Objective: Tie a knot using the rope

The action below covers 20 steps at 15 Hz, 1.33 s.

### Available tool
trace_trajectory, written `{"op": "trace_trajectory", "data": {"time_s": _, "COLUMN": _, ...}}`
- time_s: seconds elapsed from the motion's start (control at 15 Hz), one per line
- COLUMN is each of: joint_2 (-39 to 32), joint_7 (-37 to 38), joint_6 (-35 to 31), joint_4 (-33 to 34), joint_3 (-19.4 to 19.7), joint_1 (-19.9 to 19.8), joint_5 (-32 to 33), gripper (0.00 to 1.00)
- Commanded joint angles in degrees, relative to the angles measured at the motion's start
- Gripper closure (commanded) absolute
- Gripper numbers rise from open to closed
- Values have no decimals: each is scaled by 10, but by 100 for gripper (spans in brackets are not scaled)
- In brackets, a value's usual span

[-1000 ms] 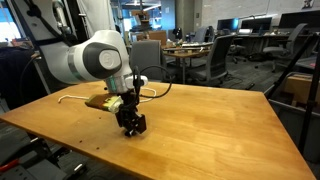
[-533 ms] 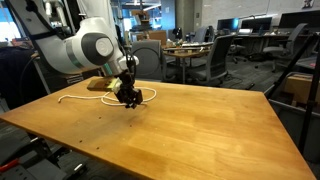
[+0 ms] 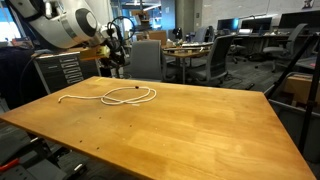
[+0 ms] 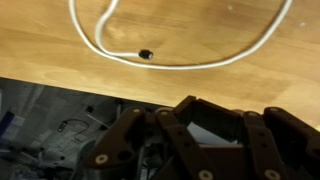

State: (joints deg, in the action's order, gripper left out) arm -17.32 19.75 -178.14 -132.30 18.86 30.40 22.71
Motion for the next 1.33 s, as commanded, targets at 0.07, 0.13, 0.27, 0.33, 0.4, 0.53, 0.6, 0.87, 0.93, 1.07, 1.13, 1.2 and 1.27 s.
{"op": "trace_trajectory", "data": {"time_s": 0.07, "joint_2": -120, "joint_7": -97, "joint_6": 2, "joint_4": 100, "joint_3": -206, "joint_1": -114, "joint_5": -141, "gripper": 95}}
{"op": "trace_trajectory", "data": {"time_s": 0.13, "joint_2": -142, "joint_7": -120, "joint_6": 25, "joint_4": 122, "joint_3": -246, "joint_1": -147, "joint_5": -161, "gripper": 95}}
{"op": "trace_trajectory", "data": {"time_s": 0.27, "joint_2": -175, "joint_7": -156, "joint_6": 50, "joint_4": 149, "joint_3": -295, "joint_1": -196, "joint_5": -189, "gripper": 95}}
{"op": "trace_trajectory", "data": {"time_s": 0.33, "joint_2": -187, "joint_7": -166, "joint_6": 61, "joint_4": 160, "joint_3": -301, "joint_1": -210, "joint_5": -196, "gripper": 85}}
{"op": "trace_trajectory", "data": {"time_s": 0.4, "joint_2": -188, "joint_7": -172, "joint_6": 71, "joint_4": 165, "joint_3": -291, "joint_1": -213, "joint_5": -196, "gripper": 69}}
{"op": "trace_trajectory", "data": {"time_s": 0.53, "joint_2": -181, "joint_7": -183, "joint_6": 96, "joint_4": 172, "joint_3": -244, "joint_1": -196, "joint_5": -169, "gripper": 57}}
{"op": "trace_trajectory", "data": {"time_s": 0.6, "joint_2": -185, "joint_7": -173, "joint_6": 68, "joint_4": 151, "joint_3": -264, "joint_1": -202, "joint_5": -187, "gripper": 75}}
{"op": "trace_trajectory", "data": {"time_s": 0.87, "joint_2": -185, "joint_7": -181, "joint_6": 97, "joint_4": 173, "joint_3": -230, "joint_1": -187, "joint_5": -170, "gripper": 31}}
{"op": "trace_trajectory", "data": {"time_s": 0.93, "joint_2": -185, "joint_7": -185, "joint_6": 107, "joint_4": 178, "joint_3": -221, "joint_1": -178, "joint_5": -161, "gripper": 25}}
{"op": "trace_trajectory", "data": {"time_s": 1.07, "joint_2": -186, "joint_7": -198, "joint_6": 162, "joint_4": 197, "joint_3": -191, "joint_1": -145, "joint_5": -119, "gripper": 9}}
{"op": "trace_trajectory", "data": {"time_s": 1.13, "joint_2": -186, "joint_7": -197, "joint_6": 191, "joint_4": 207, "joint_3": -184, "joint_1": -132, "joint_5": -101, "gripper": 1}}
{"op": "trace_trajectory", "data": {"time_s": 1.2, "joint_2": -186, "joint_7": -187, "joint_6": 222, "joint_4": 216, "joint_3": -168, "joint_1": -114, "joint_5": -78, "gripper": 0}}
{"op": "trace_trajectory", "data": {"time_s": 1.27, "joint_2": -181, "joint_7": -182, "joint_6": 260, "joint_4": 225, "joint_3": -159, "joint_1": -101, "joint_5": -57, "gripper": 0}}
